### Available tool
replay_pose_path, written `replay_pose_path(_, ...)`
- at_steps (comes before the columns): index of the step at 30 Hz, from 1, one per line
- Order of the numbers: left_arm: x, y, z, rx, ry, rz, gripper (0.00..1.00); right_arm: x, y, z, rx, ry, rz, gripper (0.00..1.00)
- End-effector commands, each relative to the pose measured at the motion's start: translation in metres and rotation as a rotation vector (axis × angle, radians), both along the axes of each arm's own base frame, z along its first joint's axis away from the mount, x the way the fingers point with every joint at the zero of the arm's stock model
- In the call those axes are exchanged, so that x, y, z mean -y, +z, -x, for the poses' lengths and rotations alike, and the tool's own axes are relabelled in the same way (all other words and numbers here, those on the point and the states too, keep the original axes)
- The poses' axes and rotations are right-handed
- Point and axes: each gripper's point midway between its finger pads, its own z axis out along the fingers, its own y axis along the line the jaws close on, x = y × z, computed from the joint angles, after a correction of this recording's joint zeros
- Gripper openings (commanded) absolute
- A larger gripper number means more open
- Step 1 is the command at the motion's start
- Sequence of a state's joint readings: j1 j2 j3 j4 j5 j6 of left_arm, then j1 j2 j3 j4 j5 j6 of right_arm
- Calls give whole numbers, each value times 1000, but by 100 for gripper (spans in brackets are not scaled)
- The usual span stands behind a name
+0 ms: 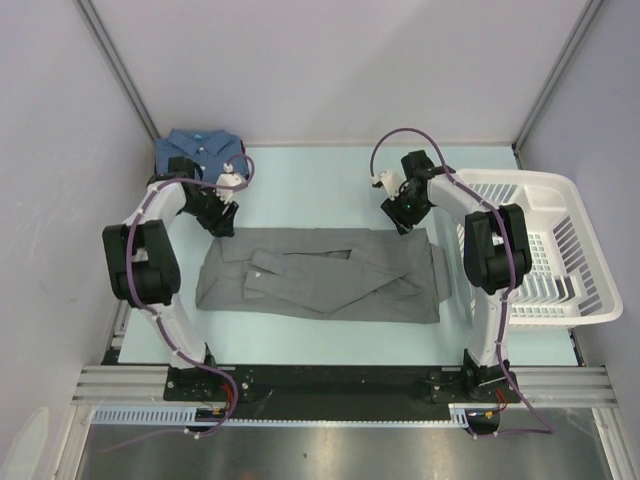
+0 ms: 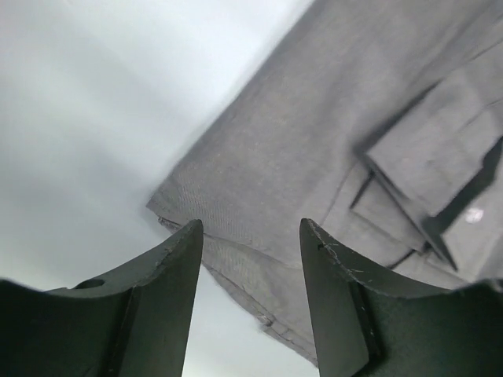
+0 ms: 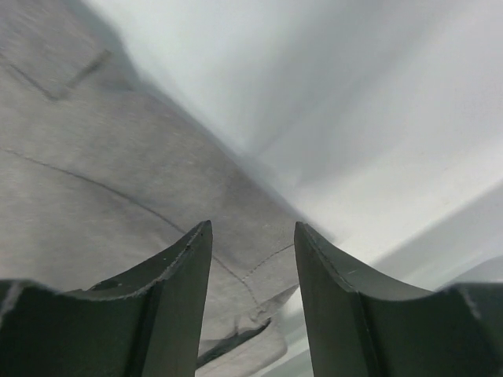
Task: Fold and stack the long sleeve shirts
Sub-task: Fold the shirt
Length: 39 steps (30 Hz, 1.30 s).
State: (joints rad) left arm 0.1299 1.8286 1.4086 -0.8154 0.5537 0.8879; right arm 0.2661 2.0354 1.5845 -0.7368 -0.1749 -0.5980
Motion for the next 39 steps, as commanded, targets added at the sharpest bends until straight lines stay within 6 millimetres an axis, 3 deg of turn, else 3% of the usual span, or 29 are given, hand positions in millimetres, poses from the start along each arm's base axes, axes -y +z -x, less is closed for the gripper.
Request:
replay_pose_path(1,-18,-10,-22,-3,-14,-86,58,14,0,-14,42,33,93,53)
replay_pose_path(10,-35,-39,-51,-32,10,-158,58,21,-29,-6,-30,64,155,52)
replay_pose_path(15,-39,-58,-44,-95,10,-175,56,22,-39,0,-49,75,174,49)
replay_pose_path(18,-39,-61,-41,-105,4,-177,33,23,-43,2,-48,77,192,31)
replay_pose_path(19,-40,-62,-36,-123,0,-179,19,25,-45,1,-46,76,206,18)
replay_pose_path(20,-41,-62,-34,-127,-6,-186,13,24,-44,-3,-31,72,210,9)
replay_pose_path(22,-46,-64,-26,-155,-5,-196,0,24,-42,-9,-4,54,235,0)
replay_pose_path(27,-74,-65,-8,-201,75,-185,0,8,-35,-38,103,7,244,0)
replay_pose_path(30,-88,-67,4,-213,119,-189,0,-10,-23,-71,211,-50,225,0)
replay_pose_path(31,-90,-67,7,-218,128,-189,0,-17,-18,-82,249,-68,225,11)
replay_pose_path(32,-97,-66,12,-226,165,-189,0,-29,2,-103,320,-103,182,16)
replay_pose_path(33,-99,-72,21,-246,183,-191,0,-36,4,-115,341,-120,163,20)
replay_pose_path(34,-103,-75,26,-257,203,-194,0,-44,15,-124,368,-136,136,32)
replay_pose_path(35,-109,-73,32,-263,241,-195,0,-59,49,-142,439,-159,81,43)
replay_pose_path(37,-114,-80,47,-286,284,-204,0,-76,74,-146,445,-188,-18,64)
replay_pose_path(39,-119,-83,67,-307,328,-194,0,-91,107,-139,426,-200,-144,71)
